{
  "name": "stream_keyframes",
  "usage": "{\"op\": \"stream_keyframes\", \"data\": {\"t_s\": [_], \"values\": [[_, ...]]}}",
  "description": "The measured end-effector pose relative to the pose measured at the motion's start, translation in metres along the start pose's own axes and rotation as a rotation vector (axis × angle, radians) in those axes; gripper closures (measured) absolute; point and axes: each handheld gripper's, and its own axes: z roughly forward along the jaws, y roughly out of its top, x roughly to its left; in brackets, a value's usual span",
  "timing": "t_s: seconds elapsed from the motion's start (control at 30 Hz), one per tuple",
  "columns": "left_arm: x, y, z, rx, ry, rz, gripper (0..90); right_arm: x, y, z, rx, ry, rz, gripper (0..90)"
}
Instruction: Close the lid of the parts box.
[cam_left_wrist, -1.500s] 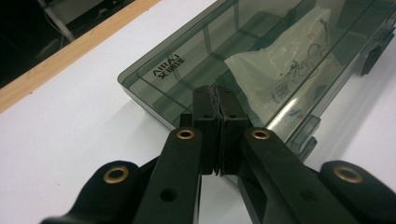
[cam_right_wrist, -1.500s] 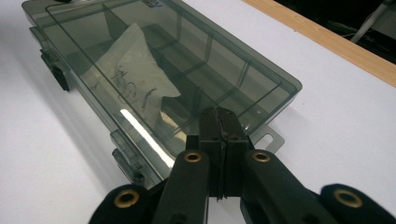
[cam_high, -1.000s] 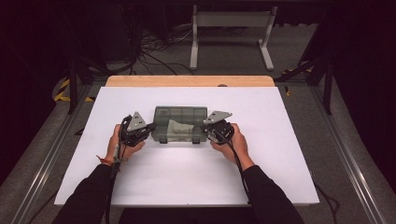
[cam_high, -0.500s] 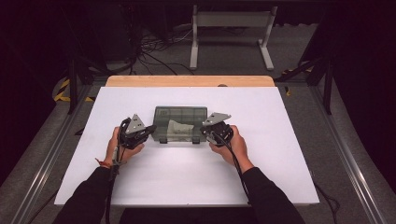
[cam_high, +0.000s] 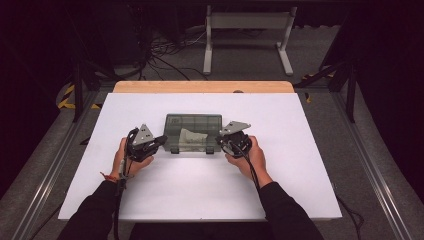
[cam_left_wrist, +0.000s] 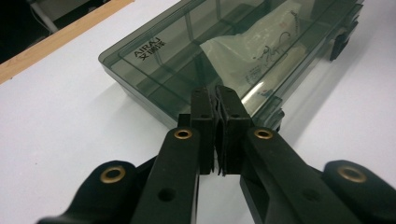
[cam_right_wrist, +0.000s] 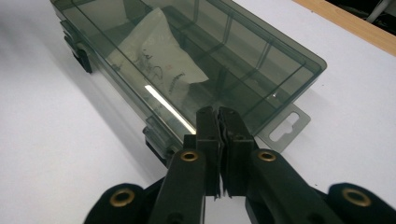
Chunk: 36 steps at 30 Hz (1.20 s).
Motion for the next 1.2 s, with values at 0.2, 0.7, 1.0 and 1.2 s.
{"op": "stream_keyframes", "data": {"t_s": [0.2,0.7,1.0,1.2], "values": [[-0.002,0.002,-0.003,-0.007,0.005,0.016,84.0,-0.002,0.0,-0.002,-0.006,0.011,-0.014,86.0],[-0.007,0.008,-0.018,-0.083,0.017,0.028,78.0,-0.002,0.002,-0.018,-0.104,0.032,-0.013,81.8],[-0.014,0.01,-0.025,-0.13,0.015,0.039,61.6,-0.002,0.002,-0.028,-0.157,0.038,-0.023,73.2],[-0.017,0.01,-0.026,-0.132,0.014,0.045,49.3,0.001,0.003,-0.031,-0.168,0.02,-0.046,60.2]]}}
